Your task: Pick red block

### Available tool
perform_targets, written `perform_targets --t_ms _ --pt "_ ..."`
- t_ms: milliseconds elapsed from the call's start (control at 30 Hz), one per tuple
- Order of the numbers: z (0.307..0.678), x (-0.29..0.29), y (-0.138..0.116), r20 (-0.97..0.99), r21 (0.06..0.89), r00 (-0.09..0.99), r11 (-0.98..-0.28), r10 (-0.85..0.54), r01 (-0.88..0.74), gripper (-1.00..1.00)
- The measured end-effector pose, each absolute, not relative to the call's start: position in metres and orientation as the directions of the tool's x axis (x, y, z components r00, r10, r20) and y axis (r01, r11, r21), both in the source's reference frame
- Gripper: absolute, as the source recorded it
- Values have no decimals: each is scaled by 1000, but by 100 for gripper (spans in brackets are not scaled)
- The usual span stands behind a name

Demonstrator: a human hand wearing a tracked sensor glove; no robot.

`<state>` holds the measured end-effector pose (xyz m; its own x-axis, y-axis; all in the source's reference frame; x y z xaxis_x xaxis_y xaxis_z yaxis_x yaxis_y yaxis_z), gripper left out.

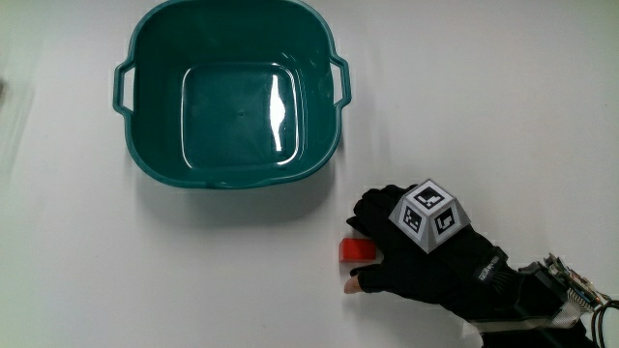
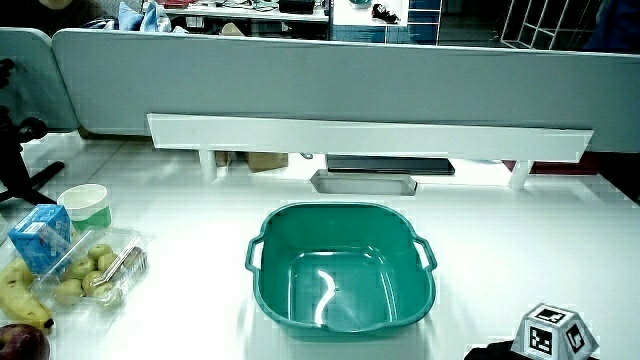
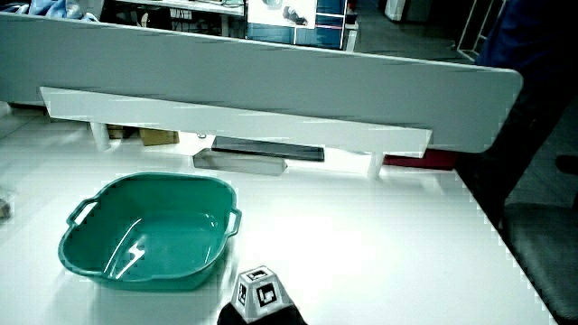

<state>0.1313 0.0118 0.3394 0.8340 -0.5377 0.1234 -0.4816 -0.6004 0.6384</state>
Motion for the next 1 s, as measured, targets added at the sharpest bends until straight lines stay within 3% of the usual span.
perform_targets --t_ms 467,1000 --pt "390 110 17 176 720 827 -503 -535 -478 0" --pt "405 104 19 210 704 819 -499 -534 -506 8"
